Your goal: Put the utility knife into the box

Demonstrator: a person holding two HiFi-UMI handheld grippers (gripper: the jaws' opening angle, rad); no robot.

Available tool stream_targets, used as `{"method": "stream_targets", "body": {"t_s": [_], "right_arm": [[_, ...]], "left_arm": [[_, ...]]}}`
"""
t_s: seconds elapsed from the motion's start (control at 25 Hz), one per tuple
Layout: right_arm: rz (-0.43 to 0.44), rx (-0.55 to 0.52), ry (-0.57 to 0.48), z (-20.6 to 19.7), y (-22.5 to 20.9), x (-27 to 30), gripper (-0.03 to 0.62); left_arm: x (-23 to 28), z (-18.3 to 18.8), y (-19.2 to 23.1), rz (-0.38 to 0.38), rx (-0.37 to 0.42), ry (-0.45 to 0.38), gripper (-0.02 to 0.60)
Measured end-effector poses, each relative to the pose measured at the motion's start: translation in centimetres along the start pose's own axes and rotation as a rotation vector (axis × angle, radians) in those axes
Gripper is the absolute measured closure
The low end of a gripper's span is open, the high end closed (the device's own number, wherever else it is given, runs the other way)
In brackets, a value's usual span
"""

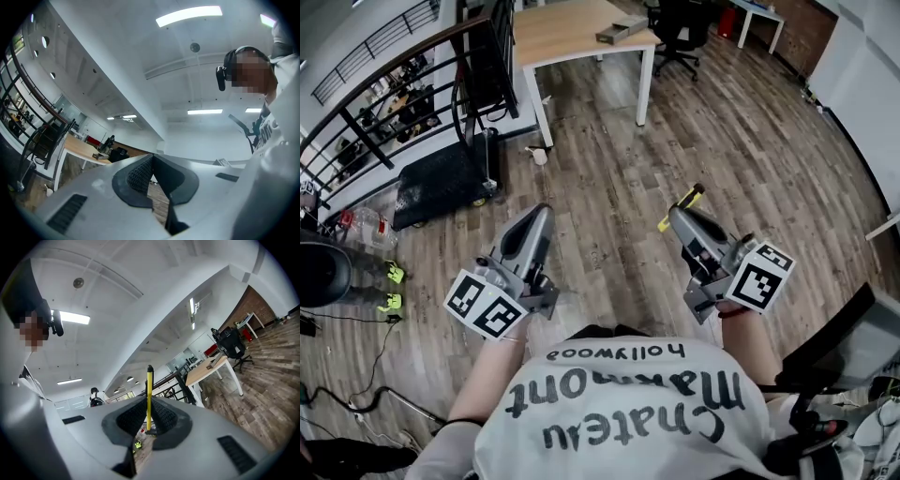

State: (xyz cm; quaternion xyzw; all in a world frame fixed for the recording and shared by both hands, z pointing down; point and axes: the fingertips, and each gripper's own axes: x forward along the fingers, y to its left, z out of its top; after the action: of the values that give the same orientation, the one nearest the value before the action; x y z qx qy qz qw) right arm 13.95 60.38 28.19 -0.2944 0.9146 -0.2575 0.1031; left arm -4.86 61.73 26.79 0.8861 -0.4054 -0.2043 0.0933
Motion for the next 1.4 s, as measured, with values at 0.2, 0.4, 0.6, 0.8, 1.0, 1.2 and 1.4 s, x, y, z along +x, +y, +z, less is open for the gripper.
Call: {"method": "stream_targets", "body": {"t_s": [0.2, 0.4, 0.6, 0.8, 1.0, 1.2, 1.4], "right_arm": [[0.006, 0.012, 0.001, -0.2, -0.4, 0.0, 0.562], [-0.004, 0.001, -0.016, -0.4, -1.7, 0.1, 0.563], [-0.021, -0.009, -0.035, 1.2, -3.5, 1.1, 0.563], [-0.039, -0.001, -0.034, 2.8, -7.1, 4.0, 0.562], [-0.031, 0.001, -0.059, 5.9, -8.4, 8.0, 0.562], [-0.001, 0.019, -0.026, 6.1, -10.3, 12.4, 0.562], [0.035, 0.018, -0.046, 8.3, -11.4, 15.9, 0.562]], "left_arm": [[0.5, -0.2, -0.3, -0.002, 0.005, -0.002, 0.575], [1.4, -1.3, 1.0, 0.001, -0.005, -0.003, 0.575], [3.9, -1.7, 2.5, -0.024, -0.015, 0.010, 0.575], [8.3, -2.0, 6.2, -0.042, -0.025, 0.027, 0.575], [11.7, 0.1, 9.7, -0.062, -0.012, 0.034, 0.575], [14.4, 0.7, 13.3, -0.054, -0.022, 0.044, 0.575], [16.7, 1.6, 17.0, -0.048, -0.026, 0.058, 0.575]]}}
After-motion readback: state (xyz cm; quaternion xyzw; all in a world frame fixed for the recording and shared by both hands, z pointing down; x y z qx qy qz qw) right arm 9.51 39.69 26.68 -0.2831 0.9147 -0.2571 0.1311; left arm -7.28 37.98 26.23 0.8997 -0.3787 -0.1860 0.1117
